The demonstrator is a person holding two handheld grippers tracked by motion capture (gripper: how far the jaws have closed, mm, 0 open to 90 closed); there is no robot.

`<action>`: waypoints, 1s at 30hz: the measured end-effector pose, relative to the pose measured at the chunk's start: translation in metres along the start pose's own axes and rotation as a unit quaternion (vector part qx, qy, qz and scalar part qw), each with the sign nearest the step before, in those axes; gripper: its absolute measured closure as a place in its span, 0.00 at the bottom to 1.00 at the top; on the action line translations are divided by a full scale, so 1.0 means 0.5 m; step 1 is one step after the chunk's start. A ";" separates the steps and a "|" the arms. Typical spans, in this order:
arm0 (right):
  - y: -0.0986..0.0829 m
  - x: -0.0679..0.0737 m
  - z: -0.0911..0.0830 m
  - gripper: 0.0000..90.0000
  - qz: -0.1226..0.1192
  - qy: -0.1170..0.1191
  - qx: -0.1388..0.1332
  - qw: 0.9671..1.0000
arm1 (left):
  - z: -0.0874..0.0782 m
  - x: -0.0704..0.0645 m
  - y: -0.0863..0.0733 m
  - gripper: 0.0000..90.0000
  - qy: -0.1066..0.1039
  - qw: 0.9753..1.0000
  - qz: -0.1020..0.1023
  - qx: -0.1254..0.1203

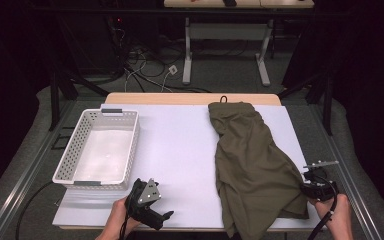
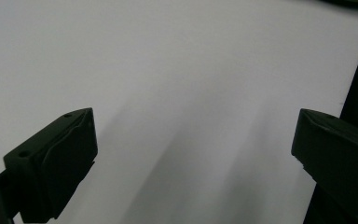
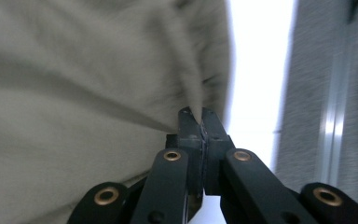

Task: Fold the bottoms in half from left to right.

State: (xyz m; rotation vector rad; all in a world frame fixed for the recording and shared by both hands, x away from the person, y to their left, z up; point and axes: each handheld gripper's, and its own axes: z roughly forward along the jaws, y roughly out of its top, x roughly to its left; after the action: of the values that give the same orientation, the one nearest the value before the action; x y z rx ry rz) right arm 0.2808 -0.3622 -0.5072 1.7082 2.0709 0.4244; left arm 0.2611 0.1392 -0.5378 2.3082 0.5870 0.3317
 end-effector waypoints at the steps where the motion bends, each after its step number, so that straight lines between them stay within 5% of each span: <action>1: 0.001 -0.003 -0.006 1.00 -0.001 -0.015 -0.002 1.000 | 0.000 0.000 0.000 0.00 0.000 1.000 -0.001 0.000; 4: -0.002 -0.008 0.018 0.96 -0.003 -0.010 0.014 1.000 | 0.000 0.001 0.001 0.00 0.000 1.000 0.000 0.002; 5: -0.004 -0.006 0.035 0.83 -0.011 -0.007 0.037 0.999 | 0.000 0.001 0.001 0.00 0.001 1.000 0.000 0.001; 7: -0.004 0.000 0.042 0.69 -0.009 -0.013 0.039 0.999 | 0.000 0.002 0.001 0.00 0.001 1.000 -0.001 0.000; 10: 0.008 0.016 0.012 0.50 -0.014 0.000 -0.006 1.000 | 0.000 0.002 0.001 0.00 0.002 1.000 -0.002 0.001; 14: 0.021 0.070 -0.019 0.41 -0.051 0.050 -0.041 0.997 | -0.001 0.001 0.000 0.00 0.002 1.000 -0.002 0.000; 19: 0.035 0.153 -0.022 0.37 -0.100 0.119 -0.059 0.986 | -0.004 0.001 0.000 0.00 0.003 1.000 -0.002 -0.002; 26: 0.054 0.252 -0.025 0.25 -0.162 0.197 -0.072 0.964 | -0.004 -0.003 0.002 0.00 0.006 1.000 -0.001 -0.002; 28: 0.057 0.273 -0.018 0.26 -0.176 0.218 -0.063 0.958 | -0.004 -0.004 0.002 0.00 0.006 1.000 0.000 -0.002; 30: 0.060 0.287 -0.007 0.39 -0.186 0.230 -0.055 0.954 | -0.003 -0.001 0.001 0.00 0.004 1.000 -0.001 -0.001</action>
State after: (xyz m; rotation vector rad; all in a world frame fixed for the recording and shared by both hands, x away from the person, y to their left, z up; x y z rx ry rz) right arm 0.2820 -0.2155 -0.5076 1.1912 2.5699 0.8582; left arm 0.2602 0.1396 -0.5364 2.3052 0.5928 0.3401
